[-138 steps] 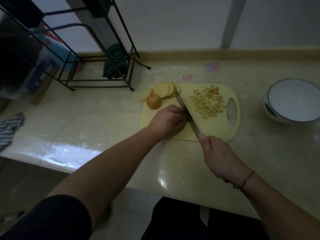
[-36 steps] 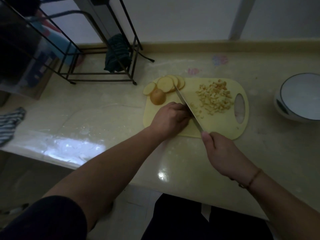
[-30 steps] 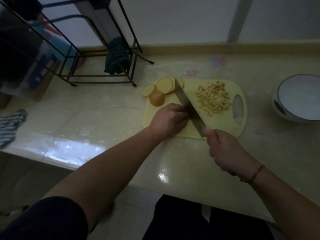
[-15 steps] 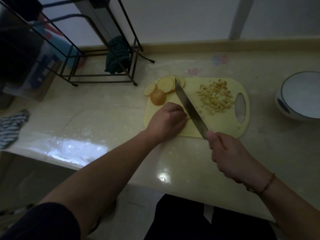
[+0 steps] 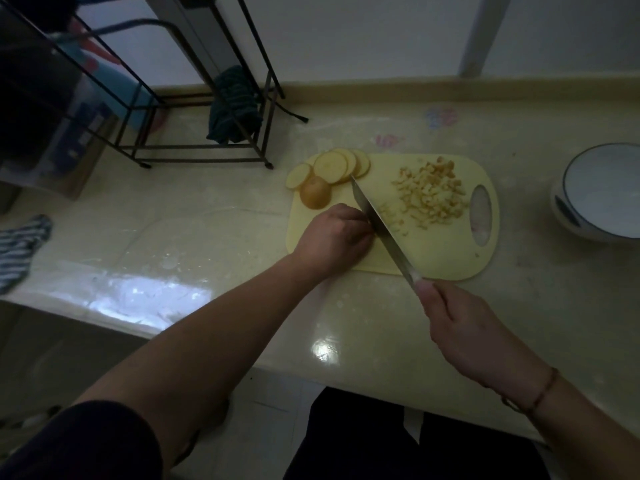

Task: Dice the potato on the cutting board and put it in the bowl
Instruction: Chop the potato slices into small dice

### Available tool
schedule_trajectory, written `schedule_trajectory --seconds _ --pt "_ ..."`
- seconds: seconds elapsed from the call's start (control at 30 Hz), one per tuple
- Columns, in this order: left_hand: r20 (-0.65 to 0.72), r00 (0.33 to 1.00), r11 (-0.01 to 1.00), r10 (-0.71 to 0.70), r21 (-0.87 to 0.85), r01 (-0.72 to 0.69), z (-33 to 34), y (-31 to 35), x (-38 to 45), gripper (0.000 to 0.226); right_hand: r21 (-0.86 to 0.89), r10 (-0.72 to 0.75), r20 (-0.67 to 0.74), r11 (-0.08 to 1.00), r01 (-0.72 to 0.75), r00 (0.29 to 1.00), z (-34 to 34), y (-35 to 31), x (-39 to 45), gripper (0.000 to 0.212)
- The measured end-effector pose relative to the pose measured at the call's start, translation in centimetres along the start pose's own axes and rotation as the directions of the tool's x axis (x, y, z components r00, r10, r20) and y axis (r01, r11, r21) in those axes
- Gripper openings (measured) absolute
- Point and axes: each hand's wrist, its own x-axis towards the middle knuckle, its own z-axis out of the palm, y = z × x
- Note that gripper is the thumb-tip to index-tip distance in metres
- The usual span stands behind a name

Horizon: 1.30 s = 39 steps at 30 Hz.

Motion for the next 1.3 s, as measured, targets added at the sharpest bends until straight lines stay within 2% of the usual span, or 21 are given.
schedule_trajectory --seconds 0.27,0.33,0.47,0.53,0.67,0.87,1.07,1.3 --pt "0.019 1.000 1.000 -0.001 0.008 0.001 -0.3 0.2 0.1 0.025 0.002 0.005 0.031 1.000 -0.005 1.000 0.3 -1.2 2.9 0.049" --pt "0.027 1.000 1.000 0.006 0.007 -0.006 -0.4 0.3 0.1 0.017 0.100 0.063 0.047 0.993 -0.067 0.997 -0.3 -0.6 2.7 0.051" --pt "0.003 1.000 1.000 -0.008 -0.005 0.008 -0.3 0.4 0.2 0.019 0.284 0.195 0.076 0.936 -0.209 0.978 -0.9 -0.1 2.1 0.052" --pt "-0.001 0.999 0.999 -0.037 -0.004 0.037 -0.2 0.6 0.2 0.012 0.262 0.176 0.082 0.946 -0.192 0.981 -0.8 -0.2 2.0 0.055" --pt "-0.031 0.998 0.998 -0.054 -0.041 0.052 -0.5 0.4 -0.3 0.012 0.137 0.054 0.035 0.989 -0.058 0.998 -0.7 -0.5 1.5 0.065" --pt "-0.025 0.999 0.998 -0.046 -0.048 0.045 -0.6 0.1 -1.3 0.029 0.062 -0.056 -0.006 0.996 0.056 0.998 0.0 -0.9 1.2 0.055" --pt "-0.032 0.995 0.996 -0.092 -0.021 0.091 -0.2 -0.2 -1.2 0.013 0.010 -0.078 -0.017 0.997 0.078 0.997 0.2 -0.8 1.4 0.051" --pt "-0.027 0.999 0.999 -0.031 -0.031 0.031 -0.5 -0.1 -0.8 0.030 -0.039 -0.080 -0.011 0.996 0.080 0.997 0.7 -0.2 0.4 0.047"
